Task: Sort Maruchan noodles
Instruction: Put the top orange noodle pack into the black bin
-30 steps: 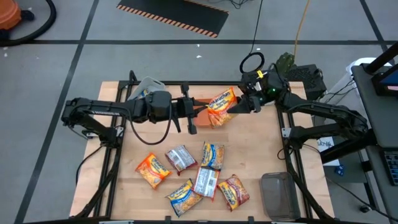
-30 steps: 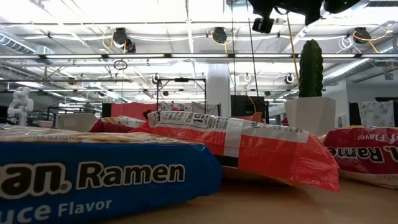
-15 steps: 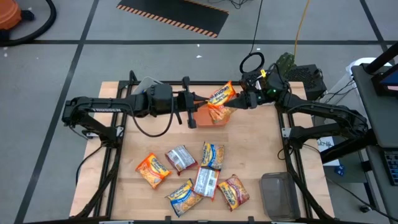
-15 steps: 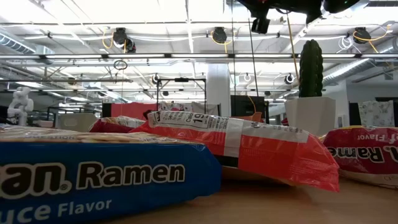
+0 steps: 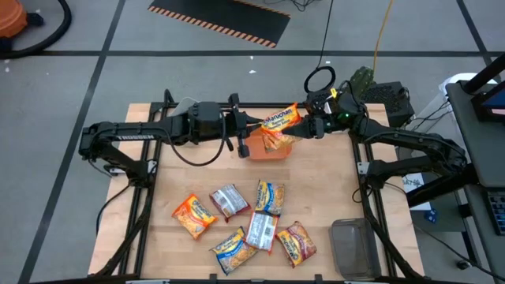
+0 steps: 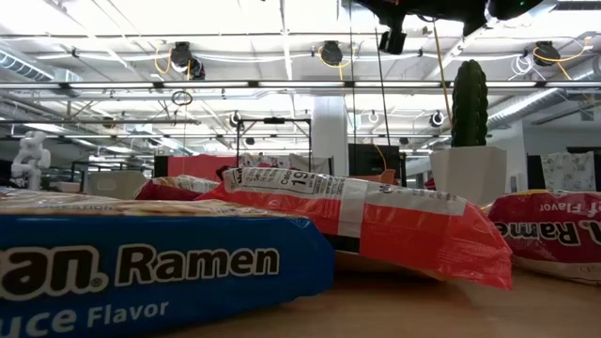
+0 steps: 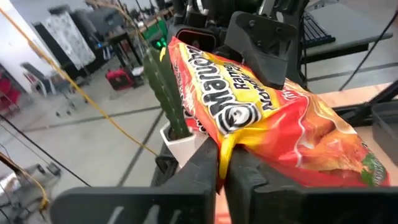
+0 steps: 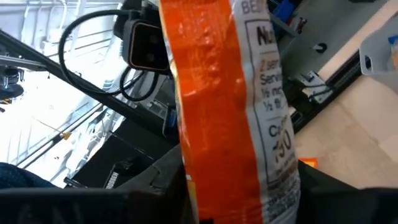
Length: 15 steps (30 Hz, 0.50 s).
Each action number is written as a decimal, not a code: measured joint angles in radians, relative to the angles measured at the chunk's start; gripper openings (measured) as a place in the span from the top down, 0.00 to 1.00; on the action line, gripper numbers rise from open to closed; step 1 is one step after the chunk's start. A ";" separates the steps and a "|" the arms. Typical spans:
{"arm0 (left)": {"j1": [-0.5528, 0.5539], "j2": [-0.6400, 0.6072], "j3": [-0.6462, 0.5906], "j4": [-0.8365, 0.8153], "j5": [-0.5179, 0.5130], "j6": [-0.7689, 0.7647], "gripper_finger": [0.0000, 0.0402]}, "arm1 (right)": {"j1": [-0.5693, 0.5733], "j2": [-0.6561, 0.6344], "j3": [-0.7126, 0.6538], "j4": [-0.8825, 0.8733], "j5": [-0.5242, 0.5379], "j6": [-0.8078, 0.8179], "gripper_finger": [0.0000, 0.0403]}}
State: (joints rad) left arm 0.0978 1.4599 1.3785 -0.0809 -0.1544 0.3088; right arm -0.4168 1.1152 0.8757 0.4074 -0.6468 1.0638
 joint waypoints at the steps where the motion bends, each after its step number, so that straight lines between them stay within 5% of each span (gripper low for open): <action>1: 0.000 -0.002 0.000 -0.006 0.000 -0.022 0.90 | 0.000 0.000 0.000 0.000 0.000 0.010 0.63; 9: -0.001 -0.042 0.000 -0.060 -0.066 -0.133 0.65 | -0.003 -0.036 0.000 -0.003 -0.011 0.050 0.64; 15: 0.001 -0.074 0.001 -0.178 -0.197 -0.266 0.57 | -0.036 -0.100 0.000 -0.016 -0.096 0.155 0.64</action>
State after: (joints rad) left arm 0.0984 1.3855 1.3790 -0.2588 -0.3516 0.0427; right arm -0.4524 1.0155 0.8757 0.3916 -0.7430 1.2185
